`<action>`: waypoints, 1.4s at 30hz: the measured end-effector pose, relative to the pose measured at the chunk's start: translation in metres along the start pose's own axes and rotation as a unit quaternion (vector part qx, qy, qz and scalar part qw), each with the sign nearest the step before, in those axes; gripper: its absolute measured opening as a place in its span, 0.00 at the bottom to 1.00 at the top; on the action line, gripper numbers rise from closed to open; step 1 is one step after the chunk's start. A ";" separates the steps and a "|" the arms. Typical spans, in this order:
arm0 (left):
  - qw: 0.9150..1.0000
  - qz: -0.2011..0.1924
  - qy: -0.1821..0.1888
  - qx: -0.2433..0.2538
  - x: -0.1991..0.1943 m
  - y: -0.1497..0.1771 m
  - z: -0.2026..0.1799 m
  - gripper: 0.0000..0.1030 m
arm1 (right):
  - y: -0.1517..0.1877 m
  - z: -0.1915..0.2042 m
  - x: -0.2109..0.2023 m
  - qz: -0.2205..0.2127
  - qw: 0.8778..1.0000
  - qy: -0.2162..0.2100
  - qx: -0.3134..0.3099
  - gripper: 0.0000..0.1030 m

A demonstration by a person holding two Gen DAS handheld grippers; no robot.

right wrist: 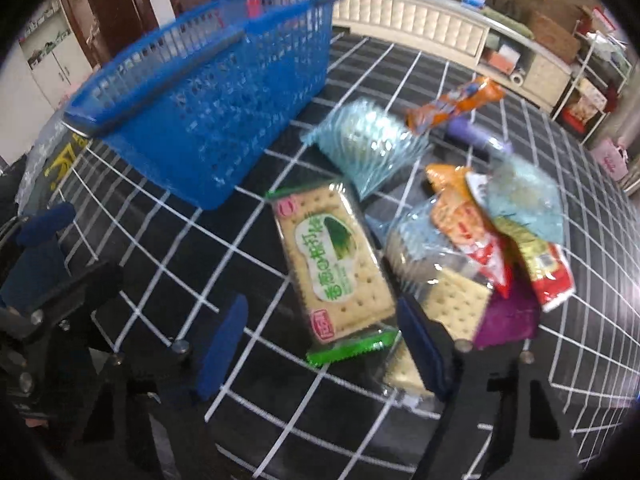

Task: Organize snacks
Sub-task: 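Grasp the green-labelled cracker pack with the right gripper while the left gripper grasps the plain cracker pack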

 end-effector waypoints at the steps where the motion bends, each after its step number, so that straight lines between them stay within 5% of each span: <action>1: 1.000 0.003 0.000 -0.002 0.003 0.000 0.000 1.00 | -0.001 -0.002 0.006 0.007 1.000 0.000 0.000 0.77; 19: 0.999 0.041 -0.004 -0.025 0.052 0.000 0.014 1.00 | -0.036 -0.009 0.052 0.036 0.998 0.021 -0.041 0.77; 22: 0.999 0.042 -0.002 -0.033 0.054 0.000 0.020 1.00 | -0.039 -0.008 0.050 0.024 0.998 0.019 -0.050 0.61; 25: 0.998 0.044 0.002 -0.040 0.055 -0.001 0.022 1.00 | -0.037 -0.008 0.046 0.019 0.999 0.006 -0.043 0.59; 29: 0.998 0.038 0.003 -0.041 0.045 0.001 0.023 1.00 | -0.030 -0.005 0.030 0.000 1.000 -0.022 -0.015 0.59; 42: 1.000 -0.008 0.013 0.014 -0.011 -0.004 -0.028 1.00 | 0.021 -0.066 -0.068 -0.110 0.988 -0.002 0.108 0.59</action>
Point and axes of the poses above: each gripper's, at about its wrist camera, not at the fingertips, and x roughly the way its jaws point, z to its left, y to its underside, the point moved 9 cm from there along x, roughly the way its jaws point, and after that the axes turned 10 degrees about z, right-handed, at the moved point
